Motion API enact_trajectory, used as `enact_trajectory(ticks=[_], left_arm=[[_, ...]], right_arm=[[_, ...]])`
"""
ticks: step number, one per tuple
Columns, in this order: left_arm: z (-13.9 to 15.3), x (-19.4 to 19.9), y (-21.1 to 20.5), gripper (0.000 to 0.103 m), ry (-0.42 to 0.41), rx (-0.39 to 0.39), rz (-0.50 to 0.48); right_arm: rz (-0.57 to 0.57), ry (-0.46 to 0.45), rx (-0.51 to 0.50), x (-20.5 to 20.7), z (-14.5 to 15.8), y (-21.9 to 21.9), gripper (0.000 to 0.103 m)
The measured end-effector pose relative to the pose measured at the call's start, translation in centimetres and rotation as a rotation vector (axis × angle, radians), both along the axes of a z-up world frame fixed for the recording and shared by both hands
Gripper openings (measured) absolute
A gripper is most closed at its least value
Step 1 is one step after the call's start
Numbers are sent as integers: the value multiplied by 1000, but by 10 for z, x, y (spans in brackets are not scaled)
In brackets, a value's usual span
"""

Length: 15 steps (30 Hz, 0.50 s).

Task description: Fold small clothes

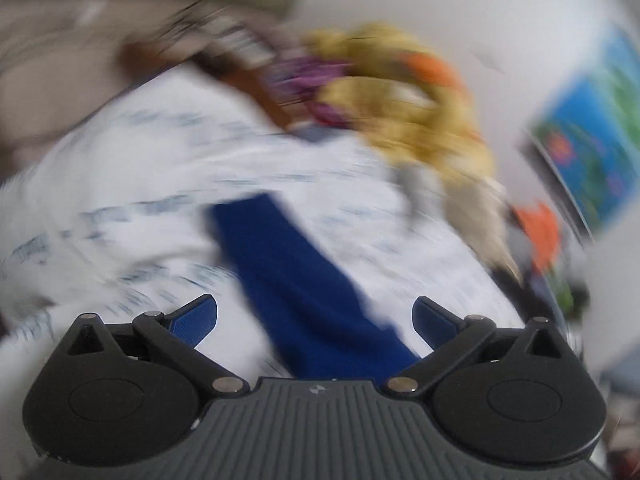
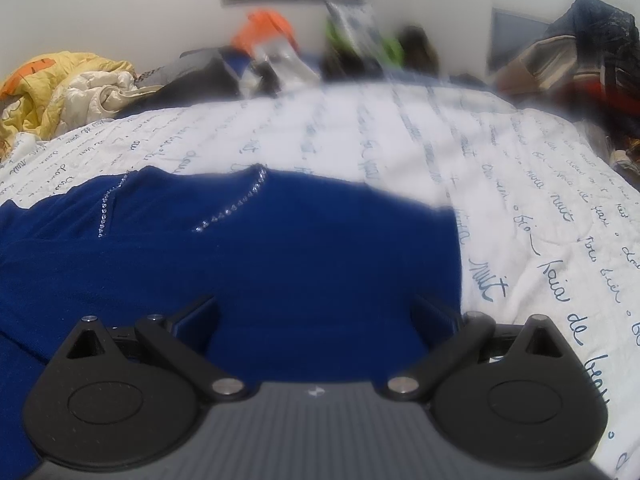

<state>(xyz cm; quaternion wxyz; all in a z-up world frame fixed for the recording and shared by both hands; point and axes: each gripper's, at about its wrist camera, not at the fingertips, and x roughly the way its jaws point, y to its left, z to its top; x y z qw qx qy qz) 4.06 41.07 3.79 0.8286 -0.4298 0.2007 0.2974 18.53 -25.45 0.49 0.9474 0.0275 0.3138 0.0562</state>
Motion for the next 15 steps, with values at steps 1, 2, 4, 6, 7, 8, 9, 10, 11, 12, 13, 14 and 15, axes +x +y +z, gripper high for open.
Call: enact_trajectory(ticks=[1, 2, 4, 6, 7, 8, 9, 10, 11, 12, 13, 14, 15], left_arm=[[-7, 1, 19, 95, -5, -68, 14], [-12, 0, 32, 92, -15, -114, 25], [-21, 4, 45, 81, -33, -150, 27], [-25, 11, 43, 66, -13, -116, 15], [-26, 17, 42, 60, 3, -98, -1], [-26, 23, 39, 58, 28, -76, -14], [-28, 25, 36, 52, 47, -52, -18], [-29, 29, 34, 43, 64, -21, -26], [-27, 32, 32, 36, 85, 11, -38], [-23, 35, 27, 19, 116, 49, -47], [-17, 37, 22, 1, 136, 85, -54], [-9, 39, 16, 2, 133, 118, -68], [3, 39, 4, 2, 123, 163, -81]], right_arm=[[-1, 0, 0, 0, 0, 0, 103], [-2, -1, -1, 0, 0, 0, 103], [-2, -1, 0, 0, 0, 0, 103], [-2, -1, 0, 0, 0, 0, 103], [-2, -1, 0, 0, 0, 0, 103], [-2, -1, 0, 0, 0, 0, 103], [-2, -1, 0, 0, 0, 0, 103], [-2, -1, 0, 0, 0, 0, 103], [-2, -1, 0, 0, 0, 0, 103], [-2, -1, 0, 0, 0, 0, 103], [-2, -1, 1, 0, 0, 0, 103], [-2, -1, 0, 0, 0, 0, 103], [-3, -1, 1, 0, 0, 0, 103]])
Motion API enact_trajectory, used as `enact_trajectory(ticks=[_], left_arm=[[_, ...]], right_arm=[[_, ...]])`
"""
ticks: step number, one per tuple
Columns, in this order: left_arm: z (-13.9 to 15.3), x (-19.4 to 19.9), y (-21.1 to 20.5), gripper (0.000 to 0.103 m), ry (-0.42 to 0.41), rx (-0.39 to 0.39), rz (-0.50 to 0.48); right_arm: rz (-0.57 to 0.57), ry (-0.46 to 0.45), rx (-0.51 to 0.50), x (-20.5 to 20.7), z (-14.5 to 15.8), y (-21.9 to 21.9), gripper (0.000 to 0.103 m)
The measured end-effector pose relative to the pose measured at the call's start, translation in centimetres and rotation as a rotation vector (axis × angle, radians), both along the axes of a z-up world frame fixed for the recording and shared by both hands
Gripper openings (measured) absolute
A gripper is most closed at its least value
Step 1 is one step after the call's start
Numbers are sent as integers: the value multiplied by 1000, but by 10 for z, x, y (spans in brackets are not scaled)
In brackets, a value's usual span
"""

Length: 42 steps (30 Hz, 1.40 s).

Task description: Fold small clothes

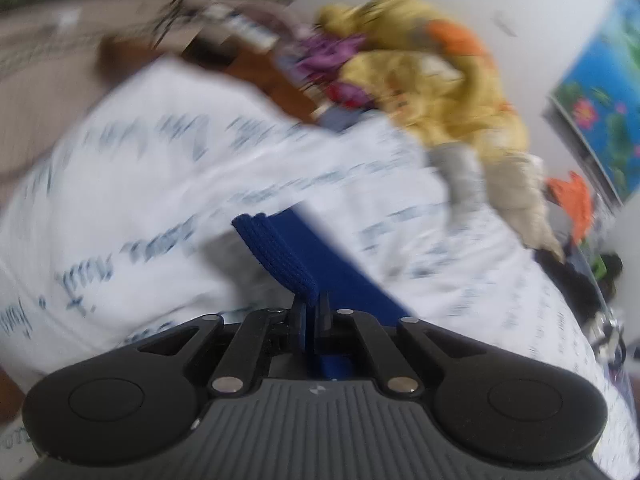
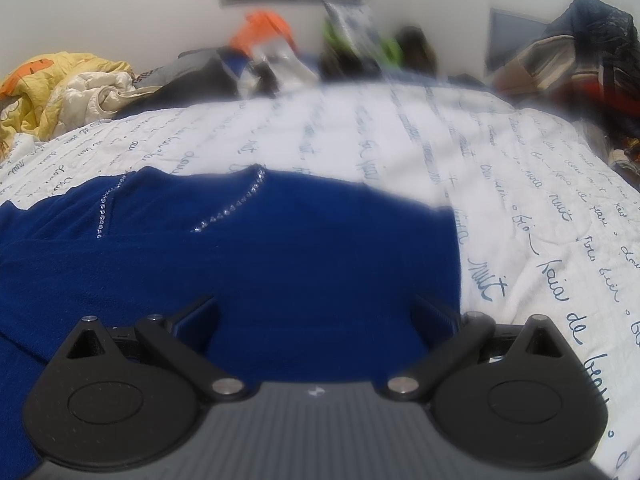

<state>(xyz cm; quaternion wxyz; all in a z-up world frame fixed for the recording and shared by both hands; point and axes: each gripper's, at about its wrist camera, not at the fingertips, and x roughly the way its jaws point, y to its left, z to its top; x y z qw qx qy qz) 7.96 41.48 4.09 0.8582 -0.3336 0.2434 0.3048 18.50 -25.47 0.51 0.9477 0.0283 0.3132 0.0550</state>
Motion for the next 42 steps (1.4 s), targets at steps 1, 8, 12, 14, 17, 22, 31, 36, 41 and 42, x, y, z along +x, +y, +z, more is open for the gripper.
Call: enact_trajectory(ticks=[1, 8, 12, 14, 17, 22, 31, 36, 41, 42], left_arm=[[13, 0, -14, 2, -24, 47, -23], [69, 27, -227, 2, -254, 205, -517], [44, 28, -375, 67, -162, 222, -1034], [28, 2, -415, 91, -145, 327, -1071], [5, -40, -433, 103, -201, 444, -1077], [-27, -37, -410, 101, -68, 276, -1043], [-31, -17, -382, 103, -108, 158, -930], [-29, -24, -379, 103, -126, 134, -924], [-30, -25, -378, 103, -130, 128, -923], [-30, -25, -378, 103, -132, 127, -922]], right_arm=[[0, 0, 1, 0, 0, 0, 103], [-7, -5, 27, 1, 0, -4, 103], [-18, -12, 64, 0, 0, -9, 103], [-28, -17, 87, 0, 0, -12, 103], [-35, -24, 121, -1, 0, -17, 103], [-35, -22, 116, -1, 0, -15, 103], [150, 317, 634, 16, 25, -6, 103], [187, 364, 554, 26, 28, 26, 81], [199, 365, 471, 28, 26, 45, 53], [192, 364, 472, 28, 26, 45, 43]])
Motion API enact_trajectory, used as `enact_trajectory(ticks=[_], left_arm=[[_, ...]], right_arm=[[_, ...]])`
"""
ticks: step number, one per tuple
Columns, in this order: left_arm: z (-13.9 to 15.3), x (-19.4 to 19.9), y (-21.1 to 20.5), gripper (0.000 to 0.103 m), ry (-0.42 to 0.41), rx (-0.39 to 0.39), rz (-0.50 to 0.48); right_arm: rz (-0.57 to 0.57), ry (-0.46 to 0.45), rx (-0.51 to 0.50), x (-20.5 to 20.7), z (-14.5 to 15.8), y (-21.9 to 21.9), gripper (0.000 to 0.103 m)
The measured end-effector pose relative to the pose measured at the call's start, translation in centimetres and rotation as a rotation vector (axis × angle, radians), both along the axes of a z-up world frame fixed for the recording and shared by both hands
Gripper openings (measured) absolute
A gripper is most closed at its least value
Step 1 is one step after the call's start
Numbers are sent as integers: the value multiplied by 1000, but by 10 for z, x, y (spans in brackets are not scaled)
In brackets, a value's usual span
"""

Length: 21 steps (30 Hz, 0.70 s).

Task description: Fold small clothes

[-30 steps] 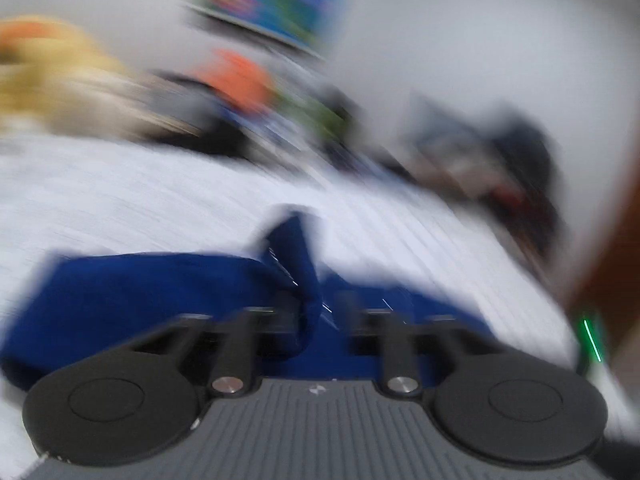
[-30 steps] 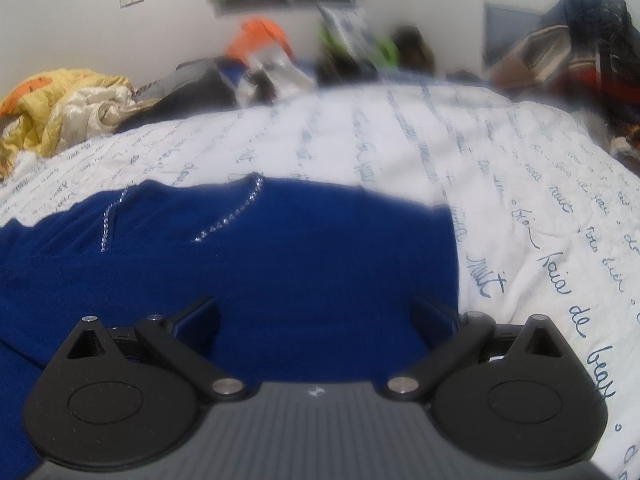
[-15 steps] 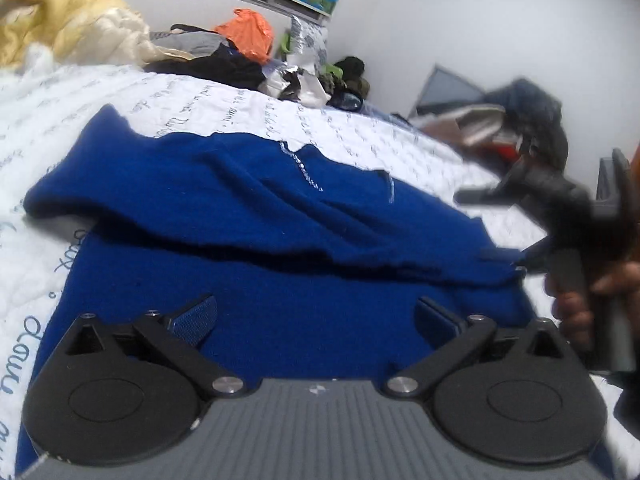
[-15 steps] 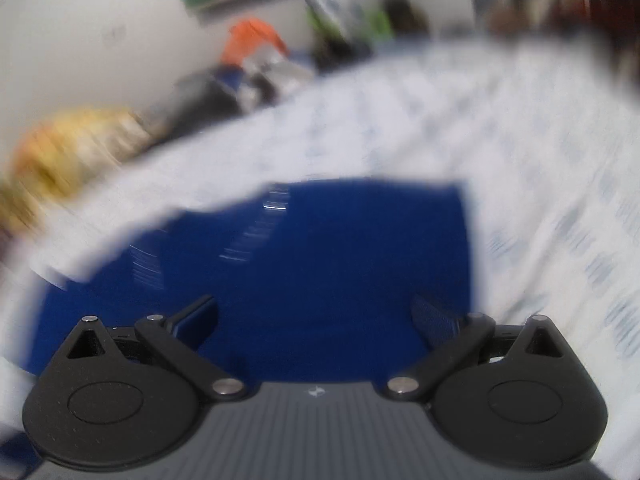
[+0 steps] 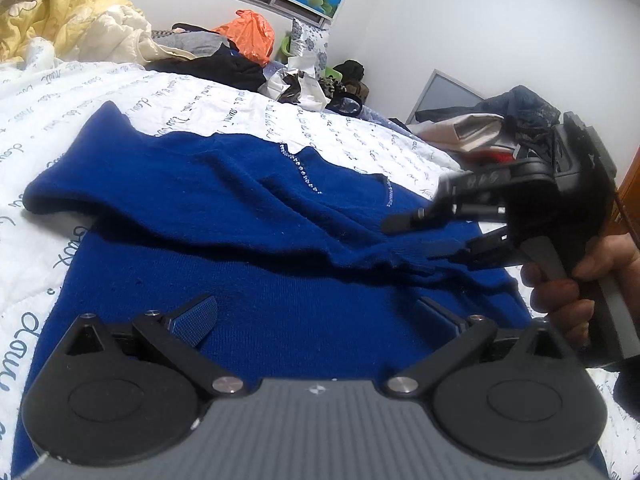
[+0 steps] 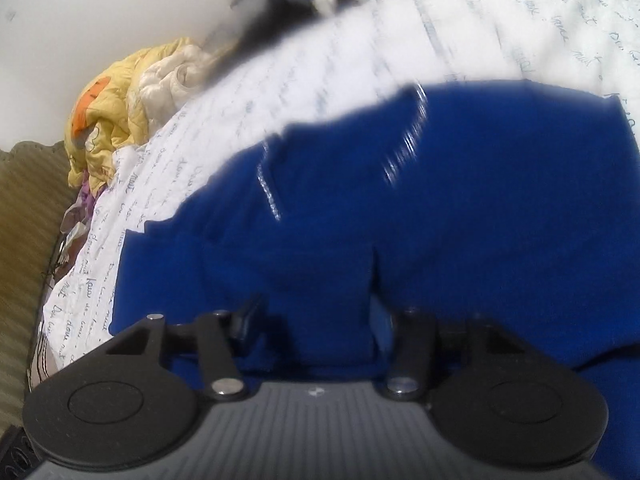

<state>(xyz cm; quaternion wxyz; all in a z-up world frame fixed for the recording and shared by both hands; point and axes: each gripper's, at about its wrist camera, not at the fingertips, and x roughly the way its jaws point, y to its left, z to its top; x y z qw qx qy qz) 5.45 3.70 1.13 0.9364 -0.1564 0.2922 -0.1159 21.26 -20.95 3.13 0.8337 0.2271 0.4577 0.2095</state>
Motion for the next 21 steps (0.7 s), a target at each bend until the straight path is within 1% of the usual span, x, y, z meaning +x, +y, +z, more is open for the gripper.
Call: enact_trajectory(ticks=[1, 2, 3, 5, 8, 10, 11, 13, 15, 16, 17, 18, 19, 20, 21], left_arm=[[0, -1, 0, 103, 0, -1, 0], [0, -1, 0, 103, -1, -1, 0], [0, -1, 0, 103, -1, -1, 0], [0, 0, 0, 103, -1, 0, 0], [0, -1, -1, 103, -1, 4, 0], [0, 0, 0, 103, -1, 2, 1], [0, 0, 0, 103, -2, 1, 1], [-1, 0, 0, 103, -2, 0, 2], [-1, 0, 0, 103, -2, 1, 2], [-1, 0, 0, 103, -2, 3, 1], [0, 0, 0, 103, 0, 6, -1], [1, 0, 1, 103, 7, 8, -5], [4, 0, 3, 103, 16, 8, -10], [11, 1, 7, 103, 18, 8, -16], [21, 4, 14, 103, 1, -1, -11]], right_arm=[[-9, -3, -15, -1, -1, 0, 11], [-7, 8, -27, -1, -3, -1, 7], [-7, 9, -20, -1, -5, -2, 7], [-6, -45, -23, -6, 1, -4, 7], [-17, -140, -3, -14, 24, -21, 7], [-28, -195, -13, -20, 43, -41, 7], [-36, -217, -37, -21, 51, -52, 7], [-69, -237, -134, -23, 56, -76, 7], [-117, -199, -251, -20, 41, -103, 7], [-136, -148, -263, -17, 27, -116, 7], [-140, -93, -254, -16, 11, -125, 11], [-137, -47, -241, -16, -3, -130, 10], [-150, -46, -220, -20, -11, -133, 14], [-176, -78, -189, -26, -9, -138, 28], [-208, -100, -161, -29, -4, -143, 38]])
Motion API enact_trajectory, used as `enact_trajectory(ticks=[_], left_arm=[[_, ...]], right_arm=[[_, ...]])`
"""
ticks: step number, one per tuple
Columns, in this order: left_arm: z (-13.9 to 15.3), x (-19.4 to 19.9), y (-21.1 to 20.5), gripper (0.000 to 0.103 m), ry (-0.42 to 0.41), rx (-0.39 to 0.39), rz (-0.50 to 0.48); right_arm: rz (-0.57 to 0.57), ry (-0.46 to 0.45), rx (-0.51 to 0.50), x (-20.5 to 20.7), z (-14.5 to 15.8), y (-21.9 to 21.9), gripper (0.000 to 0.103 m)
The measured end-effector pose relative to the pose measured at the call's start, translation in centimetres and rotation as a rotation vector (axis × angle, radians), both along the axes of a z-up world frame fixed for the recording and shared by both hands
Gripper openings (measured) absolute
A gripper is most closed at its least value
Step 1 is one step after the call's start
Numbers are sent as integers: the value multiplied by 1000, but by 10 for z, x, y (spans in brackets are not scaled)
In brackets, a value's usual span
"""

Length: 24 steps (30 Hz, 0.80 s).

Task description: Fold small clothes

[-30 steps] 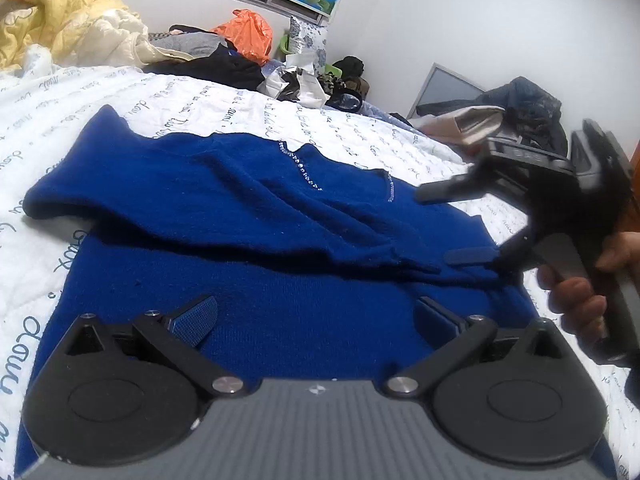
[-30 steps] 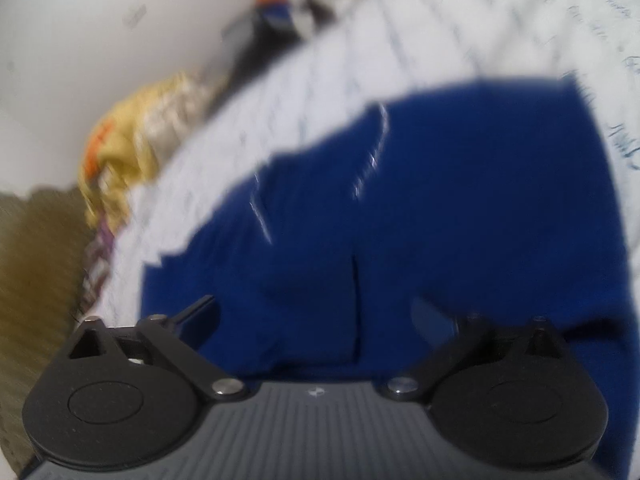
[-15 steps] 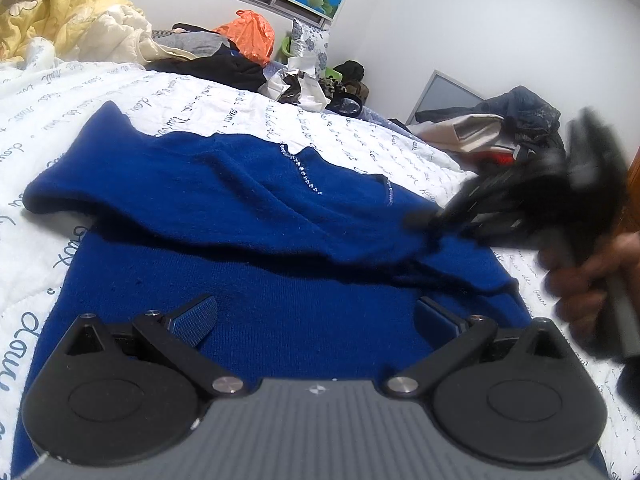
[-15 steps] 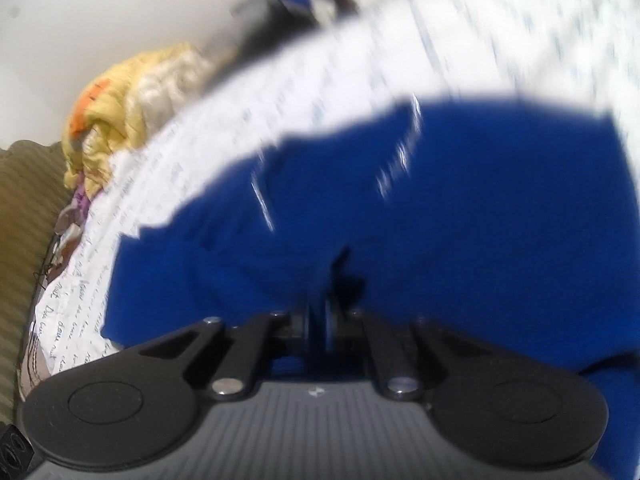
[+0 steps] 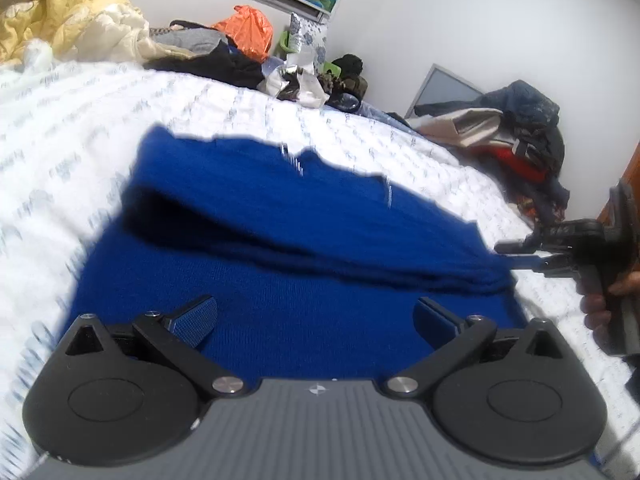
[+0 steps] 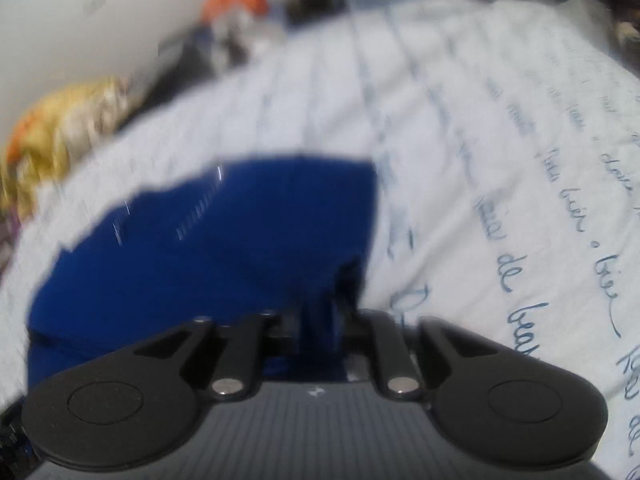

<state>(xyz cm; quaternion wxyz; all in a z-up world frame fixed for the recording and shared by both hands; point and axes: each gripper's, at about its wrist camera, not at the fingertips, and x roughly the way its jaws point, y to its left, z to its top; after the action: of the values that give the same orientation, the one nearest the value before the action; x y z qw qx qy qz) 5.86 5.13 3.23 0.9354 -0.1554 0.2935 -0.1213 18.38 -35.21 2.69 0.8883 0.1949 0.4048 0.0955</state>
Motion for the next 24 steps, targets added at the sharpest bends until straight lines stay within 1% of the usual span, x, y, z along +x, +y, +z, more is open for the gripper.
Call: enact_trajectory(ticks=[1, 2, 3, 4, 5, 6, 7, 8, 9, 10, 11, 12, 13, 14, 15, 16, 17, 18, 20, 21, 22, 23, 24], left_arm=[[11, 3, 9, 103, -41, -7, 14], [24, 10, 18, 103, -89, 10, 41], [36, 21, 26, 103, -127, 53, 76], [44, 36, 32, 103, -144, 110, 104], [47, 57, 37, 103, -128, 164, 116], [45, 81, 45, 103, -79, 196, 120], [38, 107, 54, 100, -9, 204, 137], [30, 129, 65, 97, 59, 191, 161], [21, 146, 75, 94, 118, 157, 182], [12, 161, 85, 94, 172, 102, 193], [4, 172, 92, 94, 217, 42, 199], [-3, 179, 96, 96, 235, -2, 199], [-3, 181, 93, 89, 203, 8, 200], [-5, 186, 88, 81, 203, 19, 177], [-4, 188, 78, 48, 182, 78, 175], [-5, 192, 69, 9, 187, 131, 165], [-4, 191, 61, 7, 174, 178, 177], [0, 186, 57, 7, 134, 215, 199], [6, 174, 56, 8, 55, 257, 238], [4, 169, 54, 8, 43, 290, 256], [-3, 171, 54, 8, 72, 319, 247], [-13, 172, 53, 8, 91, 334, 241], [-15, 169, 50, 8, 61, 364, 238]], right_arm=[[-32, -37, 22, -3, 6, -7, 63], [-59, -92, 36, -5, 15, -16, 81], [-74, -145, 36, -3, 21, -19, 83], [-81, -163, 15, 3, 24, -21, 82], [-78, -142, -12, 15, 24, -24, 82], [-74, -112, -27, 28, 21, -24, 81], [-77, -85, -35, 42, 16, -26, 78], [-86, -63, -36, 49, 7, -31, 68], [-86, -42, -32, 58, 1, -32, 62], [-84, -25, -25, 64, -7, -30, 59], [-86, -19, -21, 69, -13, -27, 59], [-87, -55, -34, 71, -14, -23, 58], [-70, -61, -37, 75, -15, -19, 58], [-57, -79, -46, 74, -16, -13, 49], [-37, -93, -69, 76, -16, -6, 33], [-13, -96, -100, 75, -16, 3, 8], [8, -93, -124, 78, -16, 10, 7], [20, -110, -142, 78, -13, 16, 6], [14, -210, -163, 64, 2, 19, 6], [-17, -263, -165, 54, 9, 14, 6], [-60, -293, -170, 48, 10, 6, 6], [-93, -272, -151, 48, 3, -4, 6], [-106, -211, -126, 52, -10, -10, 6]])
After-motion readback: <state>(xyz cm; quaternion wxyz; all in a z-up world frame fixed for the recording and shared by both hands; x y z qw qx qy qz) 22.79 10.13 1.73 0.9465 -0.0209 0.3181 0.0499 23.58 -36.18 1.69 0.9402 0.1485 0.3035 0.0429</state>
